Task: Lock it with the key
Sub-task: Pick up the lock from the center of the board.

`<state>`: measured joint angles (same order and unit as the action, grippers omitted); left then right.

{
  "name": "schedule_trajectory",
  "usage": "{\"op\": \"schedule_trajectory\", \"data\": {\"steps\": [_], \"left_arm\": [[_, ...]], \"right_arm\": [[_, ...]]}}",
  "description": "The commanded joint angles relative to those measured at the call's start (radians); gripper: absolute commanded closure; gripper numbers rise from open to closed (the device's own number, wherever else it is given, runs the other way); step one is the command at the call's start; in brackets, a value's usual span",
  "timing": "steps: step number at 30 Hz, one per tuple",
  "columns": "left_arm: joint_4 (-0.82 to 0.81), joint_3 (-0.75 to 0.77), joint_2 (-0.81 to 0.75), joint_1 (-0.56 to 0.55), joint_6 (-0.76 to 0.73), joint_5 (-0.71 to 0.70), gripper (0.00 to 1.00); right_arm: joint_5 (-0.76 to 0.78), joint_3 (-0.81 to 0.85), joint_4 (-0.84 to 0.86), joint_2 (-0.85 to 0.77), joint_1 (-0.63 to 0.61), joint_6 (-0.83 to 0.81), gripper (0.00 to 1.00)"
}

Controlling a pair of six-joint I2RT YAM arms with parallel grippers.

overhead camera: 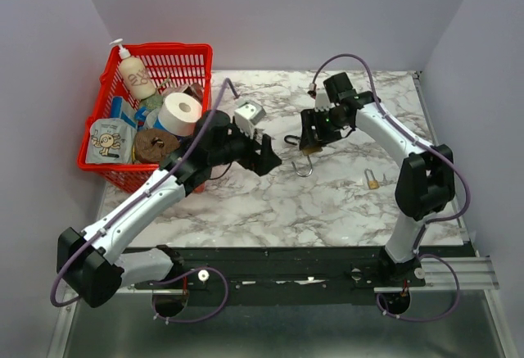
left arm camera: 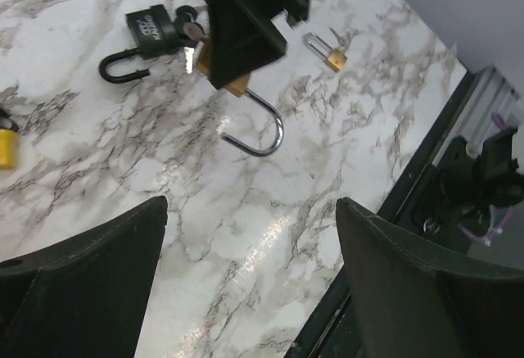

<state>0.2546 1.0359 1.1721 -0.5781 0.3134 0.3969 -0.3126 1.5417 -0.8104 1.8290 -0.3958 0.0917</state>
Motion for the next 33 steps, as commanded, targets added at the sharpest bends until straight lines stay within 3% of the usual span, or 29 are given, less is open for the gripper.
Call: {"op": "schedule_trajectory", "data": {"steps": [1,4,7,10,13,14,16,17,21,24,33], "left_arm": [[0.008,-0.023,0.000,-0.137,-0.226,-0.167,0.08],[-0.034,-0.043,0.003,-0.123,-0.154,-0.071,0.02],[-0.182,-0.106,-0.005,-0.108,0.013,0.069,0.01],[-0.276,-0.110,0.033,-0.118,0.053,0.071,0.01],[-0.144,-0.011,0.066,-0.232,-0.197,-0.134,0.01],[-0.115,0.018,0.069,-0.282,-0.259,-0.273,0.01],[-0.069,0.058,0.098,-0.337,-0.373,-0.422,0.02],[-0.028,0.078,0.113,-0.382,-0.501,-0.581,0.03],[-0.055,0.061,0.165,-0.552,-0.796,-0.833,0.04],[-0.156,-0.031,0.199,-0.664,-1.036,-0.965,0.02],[-0.432,-0.178,0.271,-0.755,-1.353,-1.089,0.02]], "right_arm": [[-0.127,0.061,-0.004,-0.065,0.038,0.068,0.49],[-0.172,0.051,0.019,-0.101,0.057,0.078,0.49],[-0.201,0.035,0.043,-0.138,0.060,0.095,0.50],[-0.217,0.025,0.053,-0.158,0.063,0.109,0.50],[-0.209,0.017,0.063,-0.177,0.066,0.134,0.50],[-0.189,0.014,0.063,-0.180,0.066,0.146,0.50],[-0.169,0.008,0.063,-0.178,0.069,0.155,0.50],[-0.157,0.002,0.063,-0.177,0.074,0.173,0.50],[-0.187,-0.017,0.070,-0.155,0.090,0.207,0.50],[-0.220,-0.026,0.074,-0.148,0.092,0.221,0.50],[-0.287,-0.090,0.105,-0.197,0.092,0.244,0.50]]}}
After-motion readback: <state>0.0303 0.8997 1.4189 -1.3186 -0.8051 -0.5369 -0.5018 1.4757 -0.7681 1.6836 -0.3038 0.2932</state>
